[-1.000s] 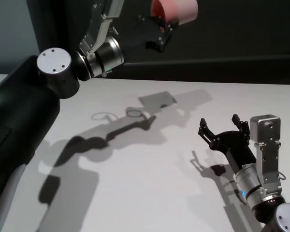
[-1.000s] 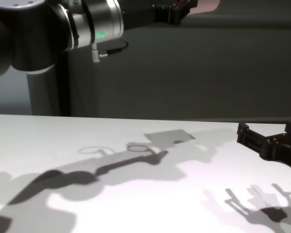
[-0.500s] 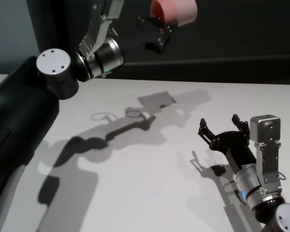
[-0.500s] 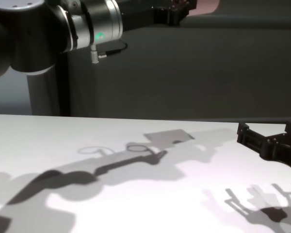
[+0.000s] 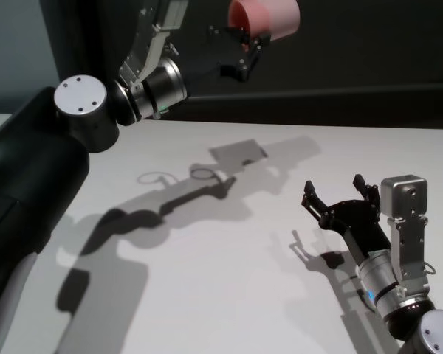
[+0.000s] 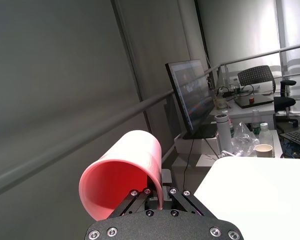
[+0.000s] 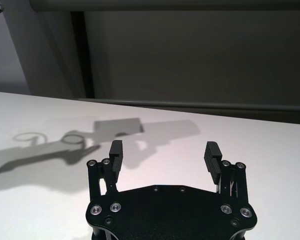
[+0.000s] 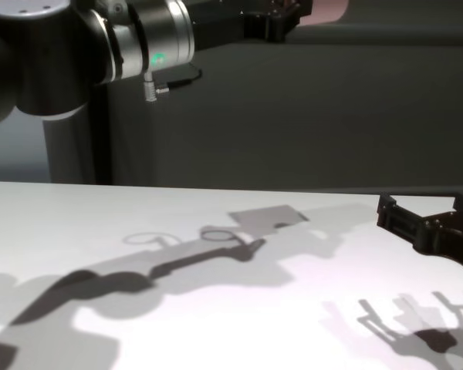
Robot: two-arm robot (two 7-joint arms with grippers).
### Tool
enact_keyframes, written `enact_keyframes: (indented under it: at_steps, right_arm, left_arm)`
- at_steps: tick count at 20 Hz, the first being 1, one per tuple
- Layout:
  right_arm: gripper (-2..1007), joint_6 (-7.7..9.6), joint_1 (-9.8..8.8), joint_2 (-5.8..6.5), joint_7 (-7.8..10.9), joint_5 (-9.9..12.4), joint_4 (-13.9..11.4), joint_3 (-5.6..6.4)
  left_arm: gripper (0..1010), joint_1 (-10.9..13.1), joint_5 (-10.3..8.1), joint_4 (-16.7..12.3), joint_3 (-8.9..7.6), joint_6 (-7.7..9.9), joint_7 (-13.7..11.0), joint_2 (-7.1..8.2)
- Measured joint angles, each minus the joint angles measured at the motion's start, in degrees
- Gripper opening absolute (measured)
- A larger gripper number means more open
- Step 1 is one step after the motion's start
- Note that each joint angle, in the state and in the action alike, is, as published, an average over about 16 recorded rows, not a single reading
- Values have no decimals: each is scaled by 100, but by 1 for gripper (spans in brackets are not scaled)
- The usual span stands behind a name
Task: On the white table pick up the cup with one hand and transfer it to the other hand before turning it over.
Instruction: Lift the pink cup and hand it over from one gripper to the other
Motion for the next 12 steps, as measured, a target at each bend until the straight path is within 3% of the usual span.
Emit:
enact_keyframes:
  at_steps: [7,12]
  right_arm:
    - [1002,-63,31,-57,43,-20,-16,4]
    - [1002,-178,51,-128,227,92,-80,75]
  left_arm:
    - [51,1,2,5,-4,-6,0,0]
    - [51,1,2,7,-6,-8,0,0]
